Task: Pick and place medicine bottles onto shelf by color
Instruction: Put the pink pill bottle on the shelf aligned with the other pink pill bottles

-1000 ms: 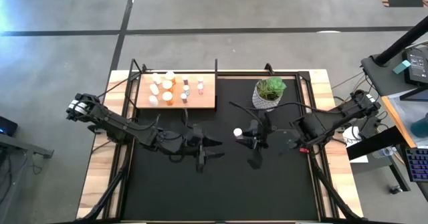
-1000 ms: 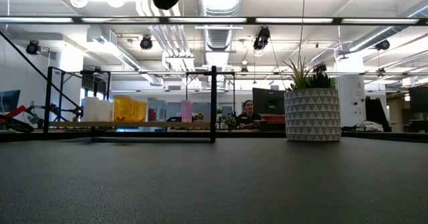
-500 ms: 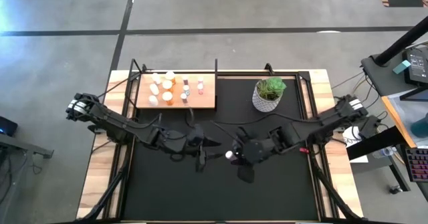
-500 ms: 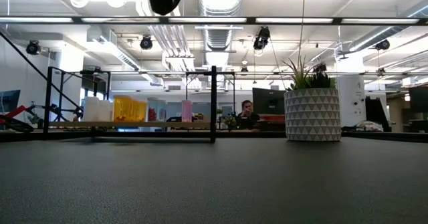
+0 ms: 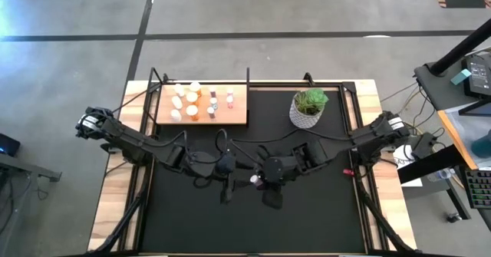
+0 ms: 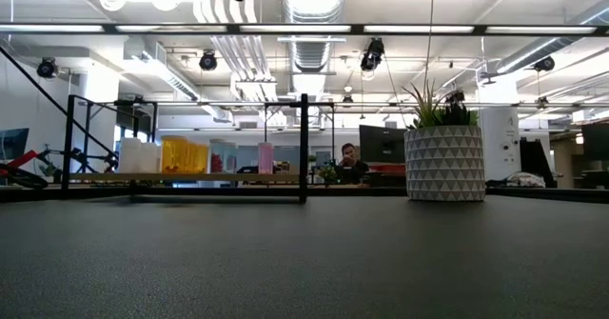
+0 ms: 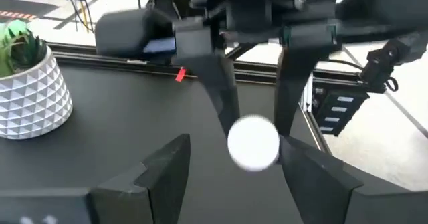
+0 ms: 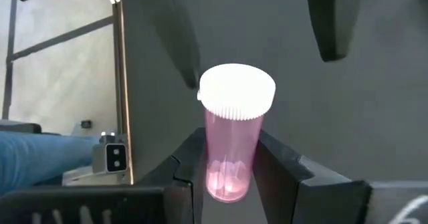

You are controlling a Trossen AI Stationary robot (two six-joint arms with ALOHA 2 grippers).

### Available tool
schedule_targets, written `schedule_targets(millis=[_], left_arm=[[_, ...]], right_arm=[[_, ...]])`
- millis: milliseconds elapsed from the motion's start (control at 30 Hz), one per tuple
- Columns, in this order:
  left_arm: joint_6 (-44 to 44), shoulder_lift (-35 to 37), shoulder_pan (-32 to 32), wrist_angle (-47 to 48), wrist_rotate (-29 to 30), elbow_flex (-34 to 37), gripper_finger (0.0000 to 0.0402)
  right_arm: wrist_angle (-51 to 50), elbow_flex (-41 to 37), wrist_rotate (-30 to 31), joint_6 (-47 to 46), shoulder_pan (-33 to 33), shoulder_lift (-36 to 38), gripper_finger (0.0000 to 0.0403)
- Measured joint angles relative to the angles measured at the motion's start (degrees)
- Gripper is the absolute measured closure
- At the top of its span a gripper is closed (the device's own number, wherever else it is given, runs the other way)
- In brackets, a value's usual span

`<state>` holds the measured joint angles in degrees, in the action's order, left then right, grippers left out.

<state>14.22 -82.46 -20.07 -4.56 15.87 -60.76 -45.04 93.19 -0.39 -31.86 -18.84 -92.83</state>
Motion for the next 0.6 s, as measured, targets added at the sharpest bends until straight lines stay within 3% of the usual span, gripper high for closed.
schedule_targets(millis=[600], left_arm=[[3.40, 0.00, 0.20, -1.84, -2.04, 0.27, 0.0189]], right_arm=[[-3.68, 7.28, -0.10, 5.65, 1.25, -3.31, 0.0309]])
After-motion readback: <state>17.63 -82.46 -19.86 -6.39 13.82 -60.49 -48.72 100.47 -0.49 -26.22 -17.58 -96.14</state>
